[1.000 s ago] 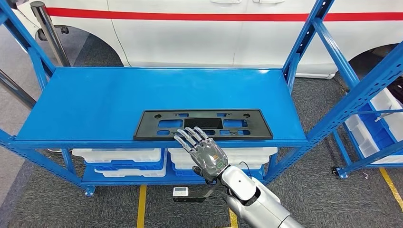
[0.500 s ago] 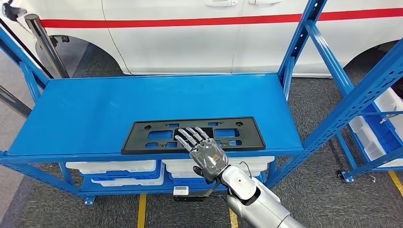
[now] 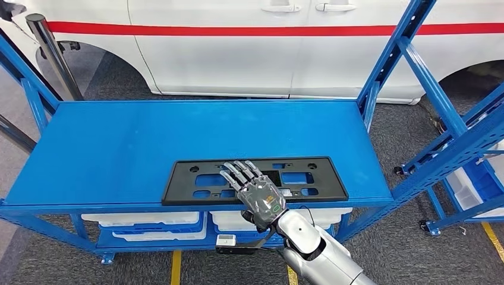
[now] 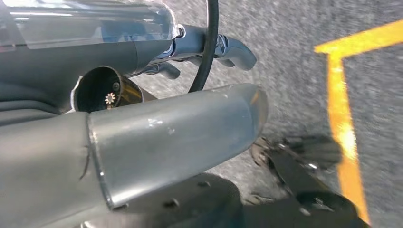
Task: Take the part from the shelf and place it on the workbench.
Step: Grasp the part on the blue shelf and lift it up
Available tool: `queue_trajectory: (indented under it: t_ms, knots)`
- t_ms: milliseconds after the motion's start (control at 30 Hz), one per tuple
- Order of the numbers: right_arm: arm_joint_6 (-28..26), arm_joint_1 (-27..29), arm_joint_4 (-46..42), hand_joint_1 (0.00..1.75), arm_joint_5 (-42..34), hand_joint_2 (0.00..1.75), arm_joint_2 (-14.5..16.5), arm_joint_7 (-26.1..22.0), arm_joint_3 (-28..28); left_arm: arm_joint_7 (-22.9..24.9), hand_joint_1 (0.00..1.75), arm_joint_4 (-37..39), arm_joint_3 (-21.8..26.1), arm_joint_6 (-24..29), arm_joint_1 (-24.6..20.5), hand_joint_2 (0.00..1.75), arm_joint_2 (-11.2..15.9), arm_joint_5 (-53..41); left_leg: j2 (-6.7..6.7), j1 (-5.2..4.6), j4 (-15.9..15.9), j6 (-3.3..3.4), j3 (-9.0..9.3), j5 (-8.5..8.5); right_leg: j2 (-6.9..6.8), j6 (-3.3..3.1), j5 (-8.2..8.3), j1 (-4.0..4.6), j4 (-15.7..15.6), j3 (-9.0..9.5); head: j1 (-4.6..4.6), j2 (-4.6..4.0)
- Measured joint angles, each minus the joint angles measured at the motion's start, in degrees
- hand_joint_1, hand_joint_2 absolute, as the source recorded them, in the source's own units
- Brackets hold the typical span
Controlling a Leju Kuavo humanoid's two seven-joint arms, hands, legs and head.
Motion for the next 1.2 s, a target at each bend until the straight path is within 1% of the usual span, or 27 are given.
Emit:
queue_trajectory:
  t_ms: [33,67,100,133,167,200,233,267,333,467,633,733,867,1033,1200]
  knots:
    - [0.01,0.25,0.01,0.0,-0.04,1.75,-0.1,0.0,-0.01,-0.44,0.0,0.0,0.11,-0.38,0.01,0.0,0.03,0.03,-0.04,-0.02,0.01,0.06,0.2,-0.22,0.0,0.05,-0.18,-0.01,2.36,-1.8,0.0,0.0]
    - [0.01,0.46,0.01,0.0,-0.07,1.75,-0.18,0.0,-0.01,-0.72,0.0,0.0,0.18,-0.64,0.04,0.0,0.06,-0.02,-0.1,-0.04,0.02,0.05,0.5,-0.47,0.0,0.01,0.85,-0.02,2.67,-2.62,0.0,0.0]
    - [0.02,0.58,0.01,0.0,-0.09,1.75,-0.25,0.0,-0.02,-0.87,0.0,0.0,0.21,-0.76,0.06,0.0,0.09,-0.08,-0.15,-0.06,0.03,-0.01,0.94,-0.78,0.0,-0.13,2.96,0.0,0.69,-2.28,0.0,0.0]
    - [0.02,0.63,0.01,0.0,-0.11,1.75,-0.28,0.0,-0.02,-0.94,0.0,0.0,0.22,-0.86,0.08,0.0,0.1,-0.11,-0.18,-0.08,0.03,-0.12,1.45,-1.12,0.0,-0.39,5.69,0.03,-3.03,-0.97,0.0,0.0]
    - [0.04,0.63,0.01,0.0,-0.15,1.75,-0.34,0.0,-0.02,-1.02,0.0,0.0,0.25,-1.0,0.08,0.0,0.09,-0.1,-0.19,-0.15,0.05,-0.29,1.92,-1.46,0.02,-0.71,7.85,0.18,-6.89,0.59,0.0,0.0]
    - [0.07,0.61,0.0,0.0,-0.2,1.75,-0.38,0.0,-0.03,-1.15,0.0,0.0,0.31,-1.13,0.03,0.0,0.08,-0.06,-0.22,-0.26,0.1,-0.53,2.22,-1.77,0.02,-1.0,9.22,0.34,-10.12,1.94,0.02,0.0]
    - [0.12,0.61,0.0,0.0,-0.25,1.75,-0.41,0.0,-0.03,-1.26,0.0,0.0,0.38,-1.25,-0.02,0.0,0.08,-0.02,-0.23,-0.41,0.21,-0.69,2.35,-2.07,0.04,-1.15,9.79,0.41,-12.1,2.76,0.02,0.0]
    - [0.17,0.63,0.0,0.0,-0.29,1.75,-0.45,0.01,-0.04,-1.35,0.0,0.0,0.46,-1.33,-0.05,0.0,0.08,0.02,-0.23,-0.53,0.26,-0.7,2.37,-2.24,0.08,-1.17,9.66,0.49,-12.82,3.07,0.03,0.0]
    - [0.26,0.65,0.01,0.0,-0.34,1.75,-0.46,0.05,-0.04,-1.4,0.0,0.0,0.61,-1.35,-0.08,0.0,0.11,0.04,-0.13,-0.58,0.23,-0.6,2.43,-2.44,0.24,-1.11,9.61,0.46,-13.13,3.15,0.02,0.0]
    - [0.41,0.65,0.01,0.0,-0.34,1.75,-0.48,0.26,-0.04,-1.41,0.0,0.0,0.9,-1.37,-0.11,0.0,0.11,0.05,-0.05,-0.49,-0.35,-0.71,2.79,-2.42,0.35,-1.48,9.31,0.58,-13.06,3.16,0.02,0.0]
    - [2.47,0.59,0.01,0.0,0.66,1.75,-0.49,2.5,-0.07,-1.4,0.0,0.0,1.22,-1.42,-0.11,0.0,0.11,0.03,-0.05,-0.47,-0.73,-1.25,2.98,-2.33,0.34,-1.65,9.22,0.61,-13.02,3.19,0.02,0.0]
    - [3.0,0.58,0.01,0.0,0.73,1.75,-0.49,3.02,-0.07,-1.41,0.0,0.0,1.48,-1.42,-0.11,0.0,0.11,0.03,-0.05,-0.46,-0.76,-1.43,2.99,-2.31,0.33,-1.66,9.21,0.61,-12.97,3.2,0.02,0.0]
    - [3.57,0.55,0.02,0.0,0.79,1.75,-0.49,3.28,-0.08,-1.42,0.0,0.0,1.54,-1.42,-0.1,0.0,0.11,0.02,-0.05,-0.48,-0.74,-1.48,3.0,-2.29,0.33,-1.68,9.24,0.59,-12.96,3.26,0.03,0.0]
    - [5.89,0.01,0.41,0.0,1.05,1.75,-0.49,4.38,-0.09,-1.53,0.0,0.0,1.75,-1.42,-0.12,0.0,0.11,-0.14,-0.05,-0.57,-0.72,-1.48,3.08,-2.29,0.32,-1.68,9.25,0.55,-12.96,3.34,0.03,0.0]
    - [6.6,-0.43,0.91,0.0,1.09,1.75,-0.49,4.46,-0.09,-1.55,0.0,0.0,1.93,-1.43,-0.11,0.0,0.11,-0.16,-0.05,-0.61,-0.69,-1.47,3.12,-2.3,0.32,-1.68,9.25,0.53,-12.97,3.41,0.03,0.0]
